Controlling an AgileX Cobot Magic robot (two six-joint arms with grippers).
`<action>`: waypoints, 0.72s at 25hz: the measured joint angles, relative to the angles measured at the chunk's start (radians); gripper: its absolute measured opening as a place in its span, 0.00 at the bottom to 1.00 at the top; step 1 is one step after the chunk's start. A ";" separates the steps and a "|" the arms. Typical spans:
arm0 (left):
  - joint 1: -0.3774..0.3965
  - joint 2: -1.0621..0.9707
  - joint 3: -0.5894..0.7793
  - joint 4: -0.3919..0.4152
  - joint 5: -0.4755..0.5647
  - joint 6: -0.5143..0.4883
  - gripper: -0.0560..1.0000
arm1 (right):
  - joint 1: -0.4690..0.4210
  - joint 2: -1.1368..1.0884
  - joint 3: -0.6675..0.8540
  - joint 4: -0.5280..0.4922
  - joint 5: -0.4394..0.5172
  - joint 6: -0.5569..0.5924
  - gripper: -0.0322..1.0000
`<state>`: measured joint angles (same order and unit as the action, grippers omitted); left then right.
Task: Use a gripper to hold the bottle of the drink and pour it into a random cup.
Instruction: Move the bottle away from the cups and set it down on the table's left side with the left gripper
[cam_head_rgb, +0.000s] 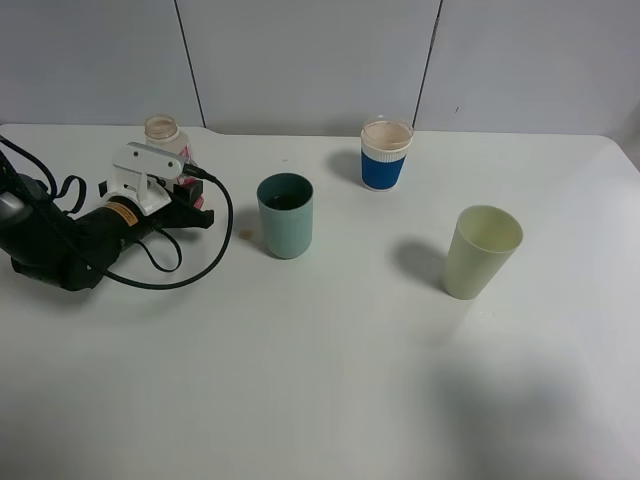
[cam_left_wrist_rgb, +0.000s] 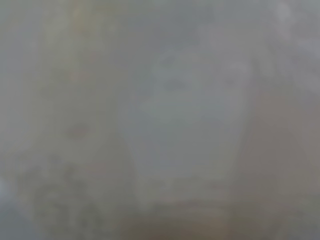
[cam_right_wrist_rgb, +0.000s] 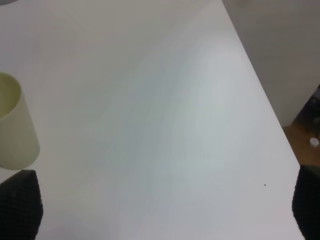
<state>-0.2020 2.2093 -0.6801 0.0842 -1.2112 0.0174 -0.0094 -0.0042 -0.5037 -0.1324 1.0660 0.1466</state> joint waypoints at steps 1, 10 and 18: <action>0.000 0.000 0.000 0.000 0.000 0.000 0.36 | 0.000 0.000 0.000 0.000 0.000 0.000 1.00; 0.000 0.000 0.000 0.000 0.000 0.001 0.36 | 0.000 0.000 0.000 0.000 0.000 0.000 1.00; 0.000 0.000 0.000 -0.004 0.001 -0.009 0.51 | 0.000 0.000 0.000 0.000 0.000 0.000 1.00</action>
<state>-0.2020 2.2093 -0.6801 0.0801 -1.2102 0.0088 -0.0094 -0.0042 -0.5037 -0.1324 1.0660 0.1466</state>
